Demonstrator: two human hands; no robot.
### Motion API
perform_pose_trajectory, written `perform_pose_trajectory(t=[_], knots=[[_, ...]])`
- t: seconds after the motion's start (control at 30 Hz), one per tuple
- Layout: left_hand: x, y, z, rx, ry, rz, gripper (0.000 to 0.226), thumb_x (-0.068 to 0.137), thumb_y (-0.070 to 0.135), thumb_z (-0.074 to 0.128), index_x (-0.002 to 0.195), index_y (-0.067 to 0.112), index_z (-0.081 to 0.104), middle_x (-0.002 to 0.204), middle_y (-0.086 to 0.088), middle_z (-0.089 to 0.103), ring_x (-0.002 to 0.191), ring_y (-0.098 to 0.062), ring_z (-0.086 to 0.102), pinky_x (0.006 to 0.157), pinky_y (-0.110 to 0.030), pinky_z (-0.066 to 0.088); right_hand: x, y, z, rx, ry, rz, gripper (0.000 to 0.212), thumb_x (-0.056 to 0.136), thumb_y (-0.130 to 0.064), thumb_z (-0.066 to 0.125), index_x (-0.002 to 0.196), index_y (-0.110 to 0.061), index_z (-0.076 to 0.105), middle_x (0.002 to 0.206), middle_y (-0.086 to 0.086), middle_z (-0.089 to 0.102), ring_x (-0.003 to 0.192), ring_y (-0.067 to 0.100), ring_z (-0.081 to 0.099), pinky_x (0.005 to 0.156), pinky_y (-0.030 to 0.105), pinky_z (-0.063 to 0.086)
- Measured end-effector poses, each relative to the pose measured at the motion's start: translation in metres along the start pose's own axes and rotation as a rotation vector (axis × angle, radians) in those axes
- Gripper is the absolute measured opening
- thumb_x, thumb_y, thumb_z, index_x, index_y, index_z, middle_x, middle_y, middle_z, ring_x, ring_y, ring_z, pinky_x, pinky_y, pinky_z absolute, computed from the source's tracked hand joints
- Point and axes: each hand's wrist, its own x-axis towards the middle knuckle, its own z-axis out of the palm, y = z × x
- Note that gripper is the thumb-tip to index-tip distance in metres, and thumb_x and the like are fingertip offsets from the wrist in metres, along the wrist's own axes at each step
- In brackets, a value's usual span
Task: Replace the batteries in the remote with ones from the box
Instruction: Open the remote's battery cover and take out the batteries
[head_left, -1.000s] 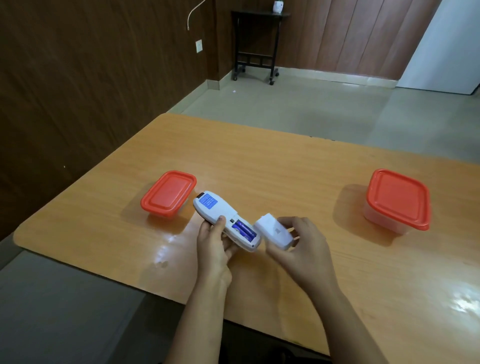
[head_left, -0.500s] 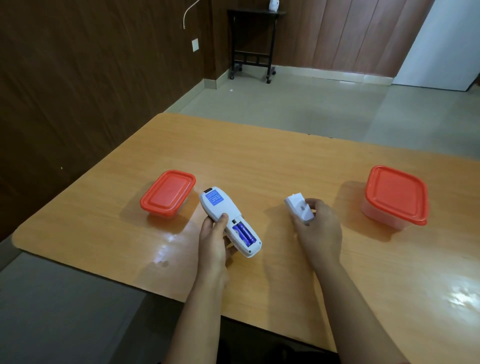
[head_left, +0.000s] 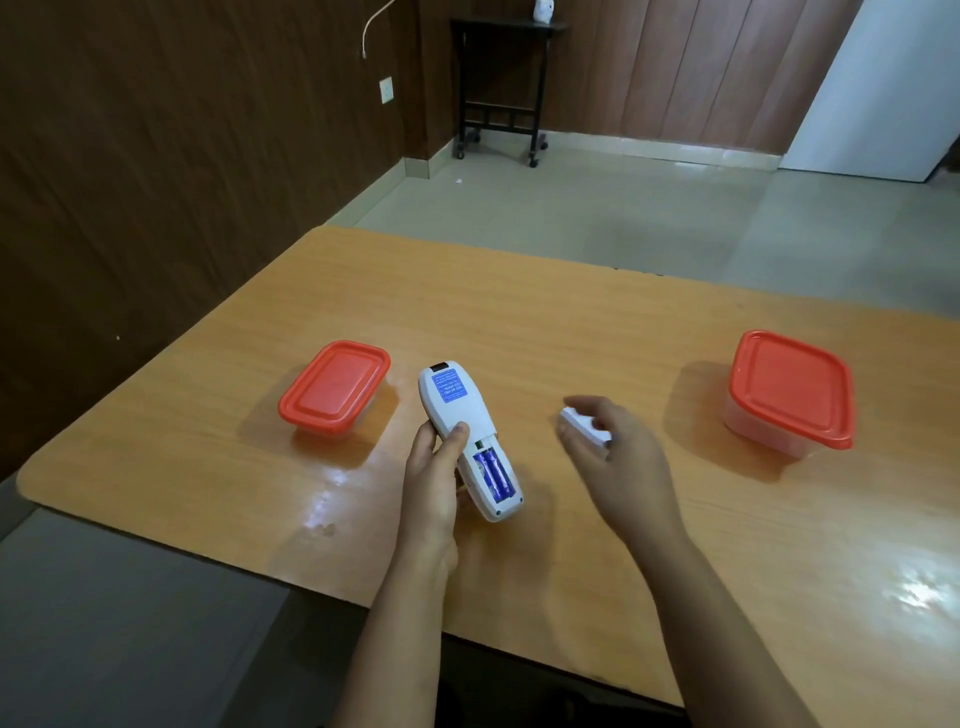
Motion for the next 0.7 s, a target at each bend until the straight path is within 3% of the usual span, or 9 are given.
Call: perform_pose_trajectory(t=[0.1,0.2,0.3,0.4,0.47,0.57,0.7], knots=[[0.0,0.001,0.0,-0.018,-0.046,-0.039,0.028,0.092,0.031,0.053,0.119,0.031,0.062,0.111,-0.003,0.072,0.096,-0.021,0.067,0.08,-0.037,0.051,-0.027,-0.021,0.001,-0.013,-0.178,-0.123,0.029,0.088,-0.028,0.063,0.117,-0.032,0.061,0.107,-0.019,0.062,0.095,0.001,0.057,0.081,0.022,0.047],[-0.001,0.003,-0.001,-0.09,-0.101,-0.089,0.031,0.091,0.034,0.053,0.121,0.029,0.062,0.112,-0.005,0.07,0.1,-0.024,0.066,0.083,-0.044,0.053,-0.039,-0.03,0.012,0.05,-0.311,-0.083,0.042,0.084,-0.028,0.065,0.122,-0.038,0.052,0.109,-0.022,0.061,0.085,0.0,0.06,0.073,0.019,0.051],[-0.001,0.003,-0.003,-0.126,-0.136,-0.078,0.034,0.092,0.035,0.052,0.125,0.029,0.059,0.119,-0.006,0.068,0.111,-0.029,0.062,0.093,-0.051,0.049,-0.04,-0.033,0.017,0.092,-0.319,-0.061,0.049,0.081,-0.025,0.067,0.124,-0.038,0.048,0.11,-0.021,0.06,0.083,0.001,0.062,0.072,0.023,0.054],[0.001,0.002,-0.004,-0.129,-0.139,-0.054,0.037,0.09,0.036,0.054,0.126,0.03,0.058,0.12,-0.005,0.067,0.112,-0.028,0.062,0.088,-0.048,0.053,-0.039,-0.034,0.018,0.147,-0.307,-0.022,0.046,0.079,-0.021,0.07,0.115,-0.041,0.049,0.103,-0.021,0.063,0.081,0.001,0.063,0.071,0.025,0.055],[0.001,0.001,-0.003,-0.161,-0.147,-0.058,0.036,0.091,0.034,0.053,0.127,0.029,0.058,0.119,-0.005,0.068,0.111,-0.026,0.062,0.081,-0.043,0.053,-0.037,-0.035,0.019,0.238,-0.313,0.072,0.042,0.078,-0.019,0.072,0.107,-0.042,0.05,0.097,-0.021,0.064,0.08,0.0,0.064,0.069,0.022,0.056],[0.002,0.0,-0.001,-0.285,-0.17,-0.105,0.035,0.094,0.03,0.05,0.127,0.026,0.059,0.117,-0.004,0.069,0.102,-0.022,0.066,0.076,-0.04,0.054,-0.031,-0.037,0.022,0.54,-0.391,0.358,0.035,0.083,-0.017,0.07,0.113,-0.026,0.055,0.101,-0.004,0.068,0.083,0.006,0.067,0.068,0.021,0.055],[0.0,-0.001,0.003,-0.346,-0.229,-0.145,0.033,0.094,0.027,0.05,0.125,0.022,0.06,0.116,-0.005,0.069,0.099,-0.02,0.066,0.083,-0.042,0.054,-0.026,-0.042,0.029,0.808,-0.469,0.549,0.021,0.087,-0.01,0.058,0.107,-0.013,0.062,0.089,0.003,0.071,0.076,0.012,0.064,0.067,0.026,0.049]])
